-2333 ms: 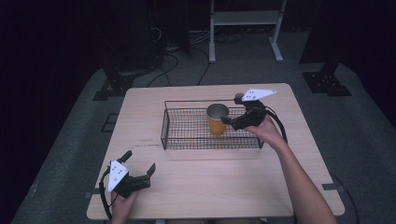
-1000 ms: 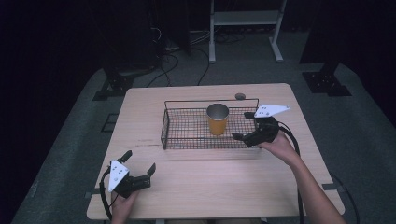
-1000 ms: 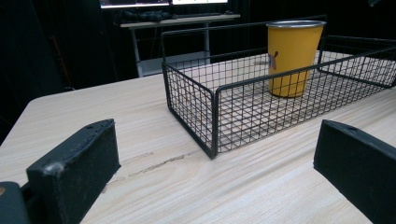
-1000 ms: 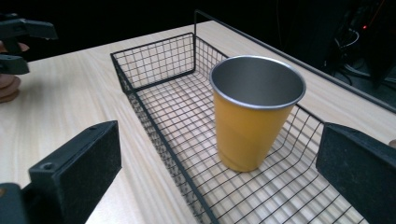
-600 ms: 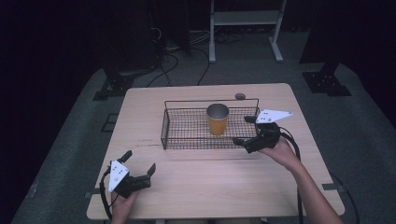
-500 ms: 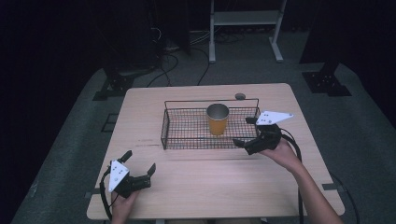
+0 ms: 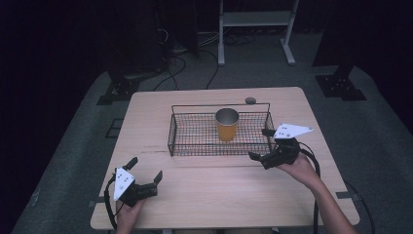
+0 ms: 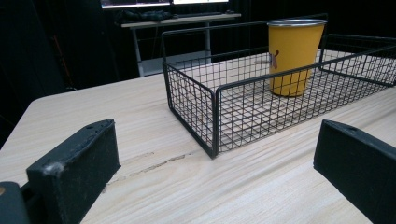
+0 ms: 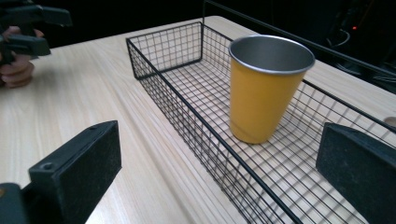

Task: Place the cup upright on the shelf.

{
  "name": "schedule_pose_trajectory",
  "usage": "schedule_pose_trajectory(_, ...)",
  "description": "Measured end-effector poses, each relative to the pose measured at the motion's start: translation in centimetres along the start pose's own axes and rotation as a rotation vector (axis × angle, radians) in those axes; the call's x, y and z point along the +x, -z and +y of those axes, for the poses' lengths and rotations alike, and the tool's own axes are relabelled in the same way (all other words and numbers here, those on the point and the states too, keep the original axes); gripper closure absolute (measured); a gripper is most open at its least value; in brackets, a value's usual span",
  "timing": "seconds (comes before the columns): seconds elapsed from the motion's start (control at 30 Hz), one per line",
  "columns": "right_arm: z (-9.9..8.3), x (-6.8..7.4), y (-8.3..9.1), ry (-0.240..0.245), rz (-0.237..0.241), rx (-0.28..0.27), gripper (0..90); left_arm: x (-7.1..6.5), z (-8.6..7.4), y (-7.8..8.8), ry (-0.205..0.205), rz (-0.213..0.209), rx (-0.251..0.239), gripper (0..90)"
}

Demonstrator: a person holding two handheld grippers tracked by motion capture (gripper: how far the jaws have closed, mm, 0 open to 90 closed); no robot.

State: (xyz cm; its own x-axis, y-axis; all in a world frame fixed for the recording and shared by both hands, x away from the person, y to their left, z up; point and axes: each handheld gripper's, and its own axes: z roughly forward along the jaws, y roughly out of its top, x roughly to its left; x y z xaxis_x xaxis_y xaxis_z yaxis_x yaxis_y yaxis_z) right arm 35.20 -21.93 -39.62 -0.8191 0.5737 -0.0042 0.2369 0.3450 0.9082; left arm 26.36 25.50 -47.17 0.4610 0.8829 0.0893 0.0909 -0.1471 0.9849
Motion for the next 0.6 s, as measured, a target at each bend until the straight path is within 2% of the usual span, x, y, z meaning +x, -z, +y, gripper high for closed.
schedule_pose_trajectory(0.07, -0.3, 0.0, 0.2, -0.006, 0.005, -0.009, 0.0, 0.0, 0.0, 0.0, 0.001, 0.0, 0.0, 0.0)
schedule_pose_trajectory(0.6, -2.6, 0.5, 1.0, -0.025, -0.01, 0.022, 0.0, 0.0, 0.0, 0.0, 0.0, 0.001, -0.001, 0.0)
